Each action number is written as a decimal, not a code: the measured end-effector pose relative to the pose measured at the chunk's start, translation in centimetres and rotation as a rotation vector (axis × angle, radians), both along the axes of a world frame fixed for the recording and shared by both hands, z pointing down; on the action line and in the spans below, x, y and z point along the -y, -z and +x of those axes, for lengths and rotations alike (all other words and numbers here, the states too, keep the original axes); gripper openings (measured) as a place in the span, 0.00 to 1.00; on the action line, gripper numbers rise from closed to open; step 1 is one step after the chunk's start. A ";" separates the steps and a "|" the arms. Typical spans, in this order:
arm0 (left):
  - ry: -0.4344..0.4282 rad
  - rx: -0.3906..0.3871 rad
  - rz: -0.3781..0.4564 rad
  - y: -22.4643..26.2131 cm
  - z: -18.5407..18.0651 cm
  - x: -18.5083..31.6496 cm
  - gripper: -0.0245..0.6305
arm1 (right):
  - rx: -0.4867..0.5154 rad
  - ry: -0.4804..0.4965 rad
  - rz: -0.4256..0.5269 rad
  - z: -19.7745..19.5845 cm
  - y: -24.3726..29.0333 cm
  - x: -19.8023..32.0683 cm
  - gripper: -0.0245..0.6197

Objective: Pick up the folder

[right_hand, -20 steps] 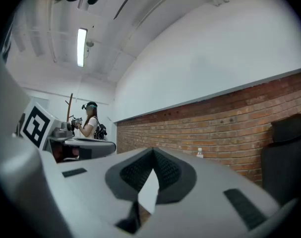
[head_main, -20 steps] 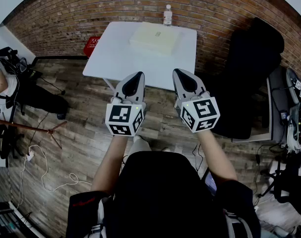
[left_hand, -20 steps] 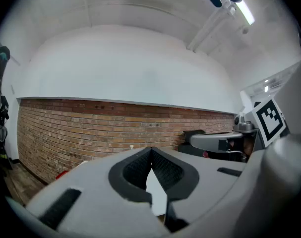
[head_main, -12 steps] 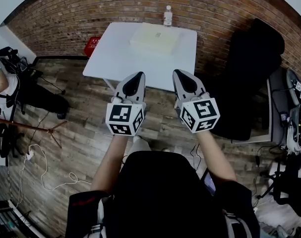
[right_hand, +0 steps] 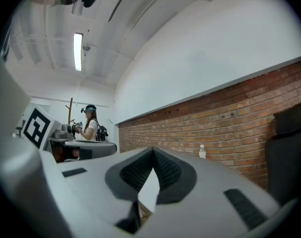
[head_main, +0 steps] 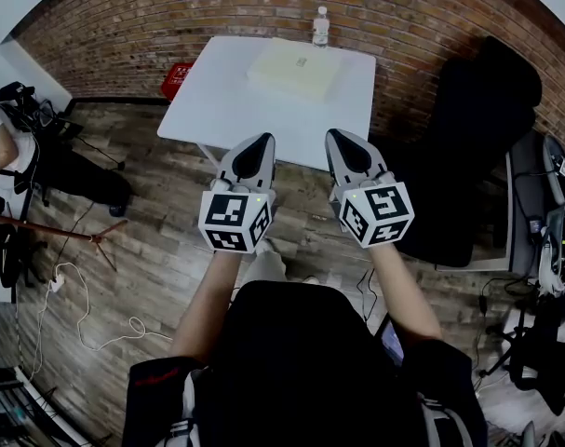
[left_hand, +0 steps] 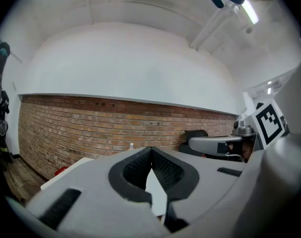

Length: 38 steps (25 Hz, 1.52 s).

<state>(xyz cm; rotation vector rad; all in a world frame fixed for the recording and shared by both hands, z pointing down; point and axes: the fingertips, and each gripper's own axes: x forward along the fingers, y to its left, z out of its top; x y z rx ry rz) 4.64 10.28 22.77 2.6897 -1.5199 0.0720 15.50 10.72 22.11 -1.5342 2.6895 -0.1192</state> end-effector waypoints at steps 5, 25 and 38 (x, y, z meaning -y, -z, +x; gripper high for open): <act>0.001 -0.031 -0.015 -0.1 -0.6 1.4 0.06 | -0.010 0.010 -0.009 -0.8 -0.3 1.5 0.08; -0.064 -0.019 -0.056 -0.9 -4.0 11.2 0.06 | -0.030 0.007 -0.011 -4.8 -0.3 11.3 0.08; -0.137 -0.036 -0.079 -1.0 -7.8 17.8 0.06 | -0.084 -0.043 -0.059 -9.0 -1.0 17.9 0.08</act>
